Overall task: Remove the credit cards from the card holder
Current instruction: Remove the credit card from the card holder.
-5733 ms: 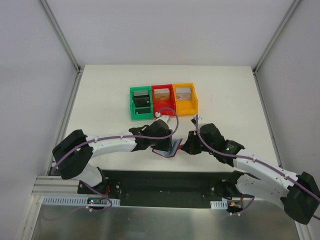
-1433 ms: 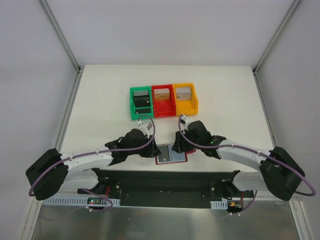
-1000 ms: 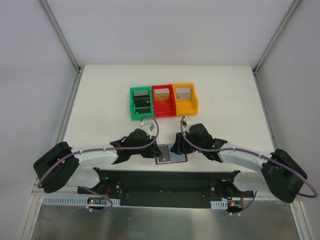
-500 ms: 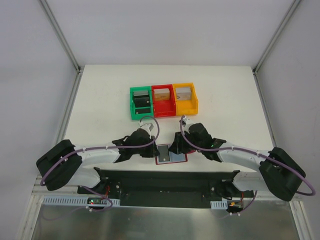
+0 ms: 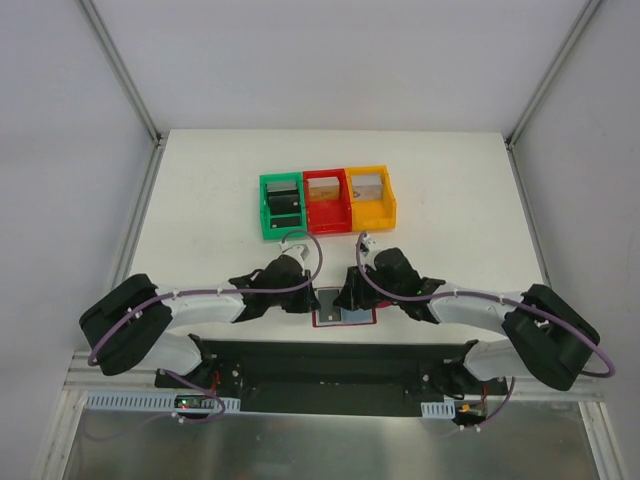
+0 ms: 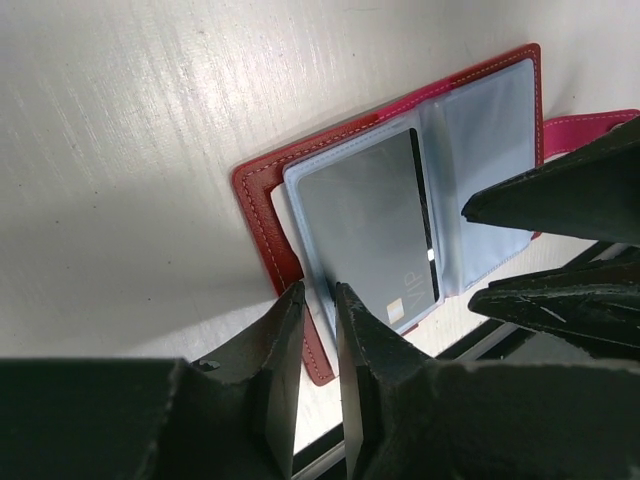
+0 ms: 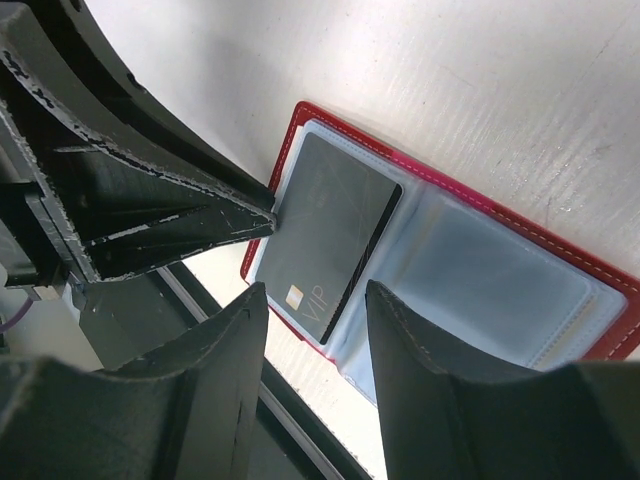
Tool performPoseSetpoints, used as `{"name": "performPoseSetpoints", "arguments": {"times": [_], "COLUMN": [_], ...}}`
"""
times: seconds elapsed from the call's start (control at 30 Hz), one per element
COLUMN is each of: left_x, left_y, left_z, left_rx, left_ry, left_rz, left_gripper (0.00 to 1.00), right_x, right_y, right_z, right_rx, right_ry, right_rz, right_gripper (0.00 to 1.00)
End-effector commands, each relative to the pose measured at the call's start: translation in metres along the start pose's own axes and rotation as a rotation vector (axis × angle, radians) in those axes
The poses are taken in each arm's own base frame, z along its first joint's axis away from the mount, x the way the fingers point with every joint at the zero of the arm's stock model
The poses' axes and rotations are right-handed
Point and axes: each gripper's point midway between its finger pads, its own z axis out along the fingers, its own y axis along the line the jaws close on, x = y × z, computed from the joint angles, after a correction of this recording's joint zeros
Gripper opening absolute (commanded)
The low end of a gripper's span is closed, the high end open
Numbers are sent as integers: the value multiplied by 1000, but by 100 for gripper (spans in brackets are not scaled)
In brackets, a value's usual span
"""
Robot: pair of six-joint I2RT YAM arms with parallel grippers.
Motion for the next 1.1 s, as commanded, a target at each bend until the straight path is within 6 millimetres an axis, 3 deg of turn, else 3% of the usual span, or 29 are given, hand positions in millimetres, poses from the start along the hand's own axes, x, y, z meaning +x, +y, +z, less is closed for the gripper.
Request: {"name": "performPoseSetpoints", "arguments": {"times": [0.0, 0.67, 1.07], "left_x": [-3, 2, 3], "left_y": [6, 16, 18], "left_z": [3, 8, 10], "left_rx": [-47, -95, -101], "left_ry": [-4, 19, 27], "left_rz": [-4, 1, 2], "left_gripper": [16, 1, 0], "right_x": [-3, 7, 4], "right_y": [10, -5, -8], "right_z": [5, 12, 11], "right_rx": [-54, -24, -25], "right_ry": [-16, -1, -20], "right_rz": [11, 51, 67], "right_gripper": [47, 47, 47]}}
